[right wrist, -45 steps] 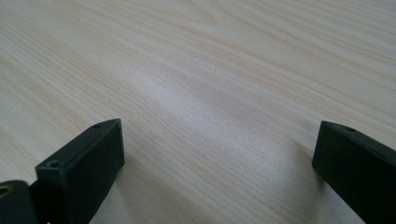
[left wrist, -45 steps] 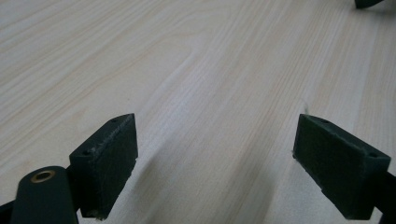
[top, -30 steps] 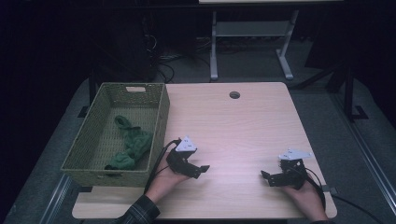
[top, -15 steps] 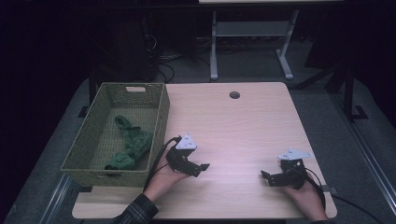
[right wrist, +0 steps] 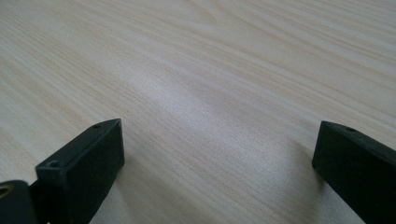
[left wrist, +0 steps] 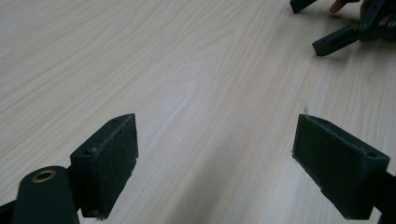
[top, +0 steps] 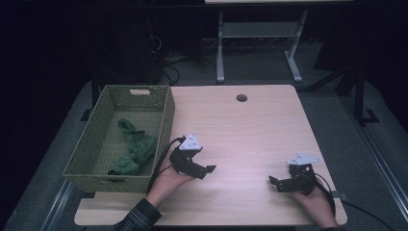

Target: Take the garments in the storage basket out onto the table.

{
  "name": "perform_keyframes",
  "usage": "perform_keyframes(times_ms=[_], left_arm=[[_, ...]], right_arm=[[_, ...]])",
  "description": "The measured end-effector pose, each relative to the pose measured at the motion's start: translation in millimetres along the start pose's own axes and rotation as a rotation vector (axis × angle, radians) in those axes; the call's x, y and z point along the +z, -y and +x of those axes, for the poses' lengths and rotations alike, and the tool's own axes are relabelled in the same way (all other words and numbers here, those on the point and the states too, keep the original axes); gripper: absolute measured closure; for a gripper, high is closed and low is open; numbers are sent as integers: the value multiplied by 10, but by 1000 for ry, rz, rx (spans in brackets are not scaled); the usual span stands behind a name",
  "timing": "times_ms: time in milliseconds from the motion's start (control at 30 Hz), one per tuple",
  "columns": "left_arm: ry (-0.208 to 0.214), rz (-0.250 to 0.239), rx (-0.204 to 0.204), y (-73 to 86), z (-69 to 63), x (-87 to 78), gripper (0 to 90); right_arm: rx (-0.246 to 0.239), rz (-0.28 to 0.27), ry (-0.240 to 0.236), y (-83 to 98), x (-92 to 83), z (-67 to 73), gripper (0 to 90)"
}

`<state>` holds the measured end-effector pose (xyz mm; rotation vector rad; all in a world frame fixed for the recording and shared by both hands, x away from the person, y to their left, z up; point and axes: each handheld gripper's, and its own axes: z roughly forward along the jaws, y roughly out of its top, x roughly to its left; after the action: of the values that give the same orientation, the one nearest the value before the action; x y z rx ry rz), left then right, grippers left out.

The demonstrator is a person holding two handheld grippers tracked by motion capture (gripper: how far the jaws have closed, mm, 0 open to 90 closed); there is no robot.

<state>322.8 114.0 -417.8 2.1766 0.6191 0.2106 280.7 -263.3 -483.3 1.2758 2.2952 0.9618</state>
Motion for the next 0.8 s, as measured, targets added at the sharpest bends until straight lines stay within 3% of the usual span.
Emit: perform_keyframes(times_ms=[267,800], left_arm=[[-2,-20,-3,-91,-7,-81,137],[0,14,32,-319,47,-213,137]], right_arm=[[-1,0,0,0,0,0,18],[4,2,0,0,-1,3,18]])
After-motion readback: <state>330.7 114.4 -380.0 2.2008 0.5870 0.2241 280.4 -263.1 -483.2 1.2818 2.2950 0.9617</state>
